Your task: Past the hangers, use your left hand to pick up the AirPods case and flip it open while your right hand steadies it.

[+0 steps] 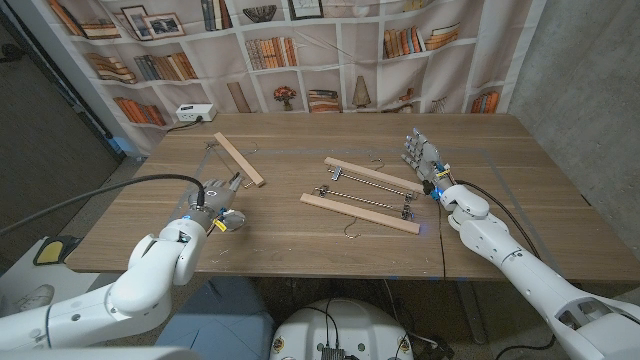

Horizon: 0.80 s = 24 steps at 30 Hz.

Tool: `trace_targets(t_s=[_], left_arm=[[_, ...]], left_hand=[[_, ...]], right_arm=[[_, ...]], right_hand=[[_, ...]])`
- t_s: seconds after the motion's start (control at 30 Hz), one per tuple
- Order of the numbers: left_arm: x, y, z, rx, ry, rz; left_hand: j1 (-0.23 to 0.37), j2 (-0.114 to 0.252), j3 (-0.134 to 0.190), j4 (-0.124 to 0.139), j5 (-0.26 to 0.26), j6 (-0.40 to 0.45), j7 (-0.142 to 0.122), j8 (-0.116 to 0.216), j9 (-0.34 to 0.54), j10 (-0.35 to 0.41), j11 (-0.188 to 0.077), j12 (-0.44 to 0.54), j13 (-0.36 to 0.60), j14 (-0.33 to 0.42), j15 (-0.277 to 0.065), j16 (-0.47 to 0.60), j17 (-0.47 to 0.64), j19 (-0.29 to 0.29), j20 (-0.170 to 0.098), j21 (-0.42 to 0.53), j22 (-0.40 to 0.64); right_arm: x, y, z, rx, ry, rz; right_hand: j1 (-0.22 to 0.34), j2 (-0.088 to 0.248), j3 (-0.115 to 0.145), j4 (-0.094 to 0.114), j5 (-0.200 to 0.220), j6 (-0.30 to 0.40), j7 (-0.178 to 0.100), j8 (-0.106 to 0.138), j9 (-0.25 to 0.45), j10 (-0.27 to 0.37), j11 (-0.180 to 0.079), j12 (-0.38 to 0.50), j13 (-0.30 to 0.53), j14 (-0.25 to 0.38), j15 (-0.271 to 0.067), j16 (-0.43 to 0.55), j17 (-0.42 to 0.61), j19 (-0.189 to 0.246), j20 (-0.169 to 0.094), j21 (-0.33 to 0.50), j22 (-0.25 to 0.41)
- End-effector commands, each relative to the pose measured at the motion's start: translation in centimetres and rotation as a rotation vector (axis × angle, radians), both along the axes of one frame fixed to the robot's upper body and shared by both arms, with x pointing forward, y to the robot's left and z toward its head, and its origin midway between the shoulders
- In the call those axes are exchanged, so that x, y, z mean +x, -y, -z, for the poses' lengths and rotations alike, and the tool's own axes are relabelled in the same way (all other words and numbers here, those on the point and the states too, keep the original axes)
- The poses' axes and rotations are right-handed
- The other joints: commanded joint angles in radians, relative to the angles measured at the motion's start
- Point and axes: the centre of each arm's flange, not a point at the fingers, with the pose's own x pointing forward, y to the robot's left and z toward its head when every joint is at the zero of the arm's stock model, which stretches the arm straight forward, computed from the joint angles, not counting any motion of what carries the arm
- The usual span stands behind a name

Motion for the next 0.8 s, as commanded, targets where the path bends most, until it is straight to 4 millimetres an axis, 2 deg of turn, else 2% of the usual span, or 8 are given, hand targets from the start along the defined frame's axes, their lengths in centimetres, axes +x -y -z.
trace_targets(t_s=[0.03, 0.4, 0.67, 0.8], left_arm=[[0.13, -0.12, 0.72, 0.002, -0.013, -0.005], [0.12, -0.15, 1.2, 0.014, -0.012, -0.009], [-0.02, -0.4, 0.94, 0.019, 0.013, -0.019], [0.16, -0.5, 1.0, 0.032, 0.01, -0.026]], left_hand=[[-0.01, 0.003, 0.007, 0.003, -0.001, -0.006, -0.003, 0.001, 0.002, 0.001, -0.001, 0.0, 0.003, 0.001, -0.001, -0.001, 0.002, -0.001, 0.006, -0.001, 0.0], [-0.011, 0.004, 0.01, 0.002, -0.001, -0.006, -0.003, 0.002, 0.002, 0.001, -0.001, -0.001, 0.004, 0.001, -0.001, -0.001, 0.002, 0.0, 0.006, -0.001, 0.0], [-0.011, 0.005, 0.011, 0.002, -0.001, -0.006, -0.003, 0.002, 0.002, 0.002, 0.002, -0.001, 0.005, 0.002, 0.0, 0.0, 0.002, 0.0, 0.008, -0.001, 0.0], [-0.011, 0.005, 0.013, 0.001, -0.002, 0.009, 0.022, 0.007, 0.002, 0.01, 0.011, 0.0, 0.006, 0.01, 0.002, 0.002, 0.002, 0.001, 0.008, -0.001, 0.001]], right_arm=[[-0.1, 0.16, 0.3, 0.015, 0.014, -0.009], [-0.02, -0.27, 0.32, -0.031, 0.034, -0.04], [0.15, -0.45, 0.5, -0.013, 0.027, -0.043], [0.29, -0.49, 0.74, -0.004, 0.02, -0.046]], right_hand=[[0.017, 0.001, 0.007, -0.005, -0.002, 0.006, 0.005, -0.001, 0.005, 0.003, 0.008, 0.004, 0.001, 0.001, -0.005, 0.006, 0.0, 0.02, -0.05, 0.01, 0.001], [0.023, 0.004, 0.008, -0.006, -0.002, -0.009, 0.004, -0.006, 0.005, -0.014, 0.006, -0.003, 0.0, -0.012, -0.006, -0.001, -0.001, 0.037, -0.069, 0.01, 0.0], [0.025, 0.005, 0.009, -0.006, -0.002, -0.011, 0.001, -0.007, 0.005, -0.014, 0.005, -0.002, 0.0, -0.013, -0.005, -0.001, -0.001, 0.034, -0.068, 0.006, -0.001], [0.025, 0.005, 0.009, -0.006, -0.002, -0.01, 0.002, -0.006, 0.005, -0.014, 0.005, -0.002, 0.0, -0.013, -0.005, -0.001, -0.001, 0.033, -0.066, 0.005, -0.001]])
